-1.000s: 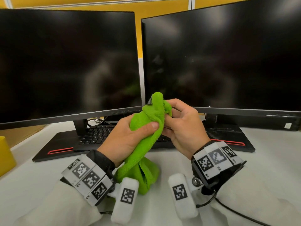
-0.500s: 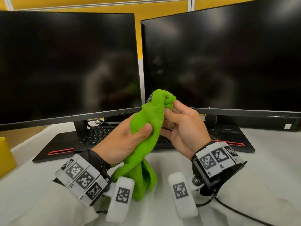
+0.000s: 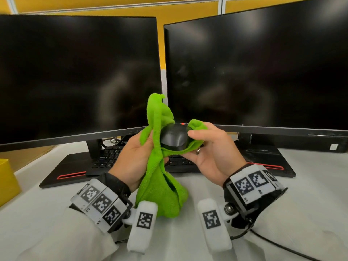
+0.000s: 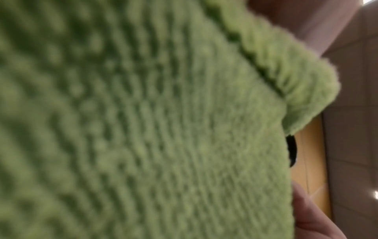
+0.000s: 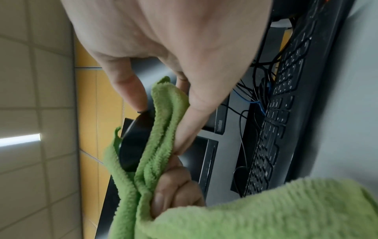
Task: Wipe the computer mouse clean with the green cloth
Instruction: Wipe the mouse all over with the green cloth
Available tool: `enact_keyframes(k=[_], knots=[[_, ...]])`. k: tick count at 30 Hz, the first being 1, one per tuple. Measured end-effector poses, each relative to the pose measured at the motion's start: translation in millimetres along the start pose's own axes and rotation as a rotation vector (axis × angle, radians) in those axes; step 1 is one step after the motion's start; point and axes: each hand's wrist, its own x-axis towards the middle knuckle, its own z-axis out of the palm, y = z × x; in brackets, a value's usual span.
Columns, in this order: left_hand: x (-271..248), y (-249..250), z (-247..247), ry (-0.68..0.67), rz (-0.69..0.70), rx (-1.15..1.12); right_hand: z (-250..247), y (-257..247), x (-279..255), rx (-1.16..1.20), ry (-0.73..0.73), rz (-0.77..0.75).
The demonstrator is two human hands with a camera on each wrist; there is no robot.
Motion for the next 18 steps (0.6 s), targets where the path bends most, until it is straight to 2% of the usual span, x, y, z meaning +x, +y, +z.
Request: enact_keyframes(k=[6,10,15,18], knots=[[2.8,-7.1,-3.2,0.114,0.077,0.079,-2.1,3.6,2.1,-0.117,-0.027,-0.046],[5.4,-7.7,-6.5,0.091,0.157,0.259,-7.8,6.0,4.9,-0.137,-0.043,-0.077],[5.4,-5.4,-0.6,0.041,-0.027,0.253,-10.0,5.0,6.0,-0.182,-0.039,-0.101],[9.9,-8.1,-5.1,0.131,-0.106,0.182,-10.8,3.4,6.0,-0.219,-0.028,-0.124]])
